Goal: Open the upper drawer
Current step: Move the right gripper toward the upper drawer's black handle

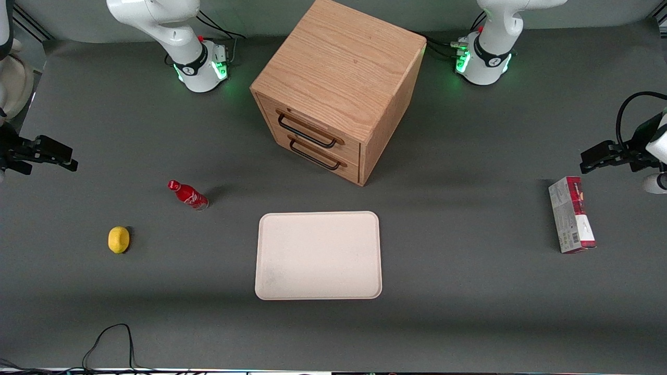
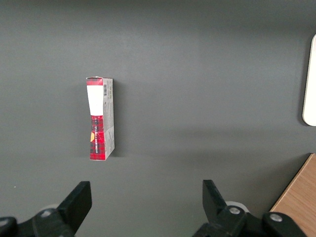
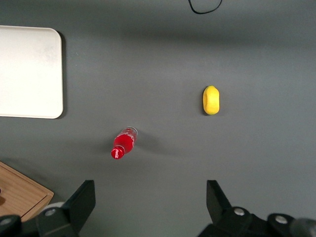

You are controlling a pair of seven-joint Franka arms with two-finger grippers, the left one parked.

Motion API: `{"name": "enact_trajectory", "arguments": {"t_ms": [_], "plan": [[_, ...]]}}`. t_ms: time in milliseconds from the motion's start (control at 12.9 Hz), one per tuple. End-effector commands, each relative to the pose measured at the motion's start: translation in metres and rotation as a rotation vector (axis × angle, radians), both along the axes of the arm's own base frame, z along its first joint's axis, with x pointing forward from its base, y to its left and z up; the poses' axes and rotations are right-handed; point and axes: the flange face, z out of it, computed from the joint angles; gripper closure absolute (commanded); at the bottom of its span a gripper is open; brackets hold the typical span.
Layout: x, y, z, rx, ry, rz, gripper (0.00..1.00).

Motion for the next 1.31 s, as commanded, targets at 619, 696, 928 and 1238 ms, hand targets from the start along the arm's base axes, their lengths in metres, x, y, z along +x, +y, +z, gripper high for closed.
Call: {"name": "enact_trajectory", "arguments": {"t_ms": [619, 696, 928, 1238], "plan": [[0.01, 0.087, -0.018, 0.0, 0.041, 0.144, 0.0], [0.008, 0.124, -0.025, 0.008, 0.052, 0.203, 0.0], [-0.003, 0.227, -0.048, 0.062, 0.09, 0.361, 0.0], [-0.041, 0.347, -0.065, 0.054, 0.093, 0.638, 0.0]]}}
